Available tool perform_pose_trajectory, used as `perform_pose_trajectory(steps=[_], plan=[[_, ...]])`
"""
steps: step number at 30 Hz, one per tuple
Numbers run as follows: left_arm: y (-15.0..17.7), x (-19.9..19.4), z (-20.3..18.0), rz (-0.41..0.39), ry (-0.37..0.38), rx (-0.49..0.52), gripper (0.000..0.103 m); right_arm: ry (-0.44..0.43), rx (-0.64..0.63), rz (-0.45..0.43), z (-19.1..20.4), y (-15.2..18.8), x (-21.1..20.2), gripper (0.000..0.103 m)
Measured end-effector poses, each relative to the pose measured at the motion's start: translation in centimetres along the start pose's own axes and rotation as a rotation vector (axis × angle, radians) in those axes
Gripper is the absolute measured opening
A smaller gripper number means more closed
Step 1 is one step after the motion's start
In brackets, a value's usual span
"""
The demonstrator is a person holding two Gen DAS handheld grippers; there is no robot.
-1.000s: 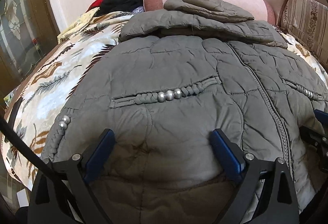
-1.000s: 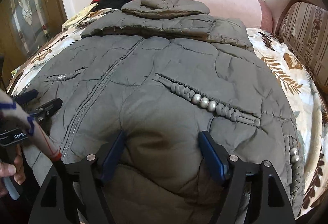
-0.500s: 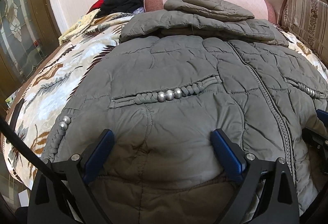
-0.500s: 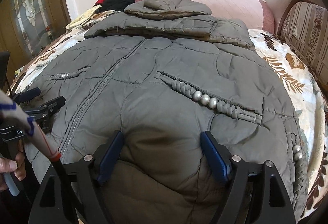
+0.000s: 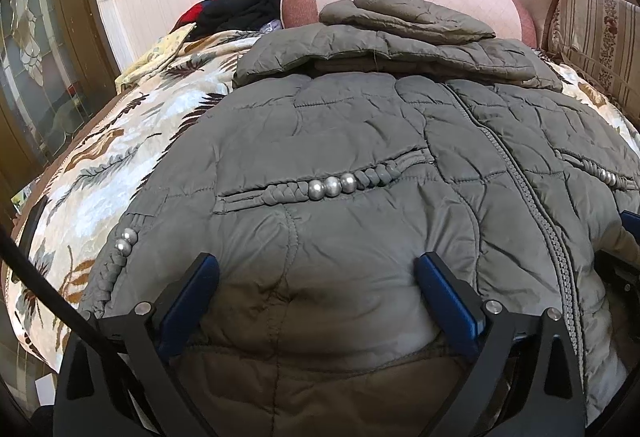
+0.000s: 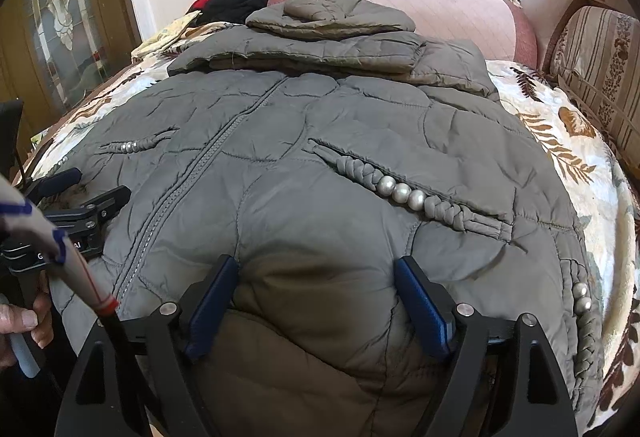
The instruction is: Fold large clothes
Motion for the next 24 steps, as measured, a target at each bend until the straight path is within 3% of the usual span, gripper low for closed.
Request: perform_pose_trajectory(steps=[24], plan=[[-0.15,0.48,-0.1,-0.013,-0.001,-0.009,0.103,-0.017,-0.031,-0.017,0.52,0.19,0.28,0.095]])
Point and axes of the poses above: each gripper's, at about its wrist camera, not at the fingertips, and x roughly the way its jaws point, z to its left, y to its underside, the point moved 8 cm from there along x, roughly the way its jaws point, and after that the axes turned 15 degrees about -y, right-handed, at the moved point
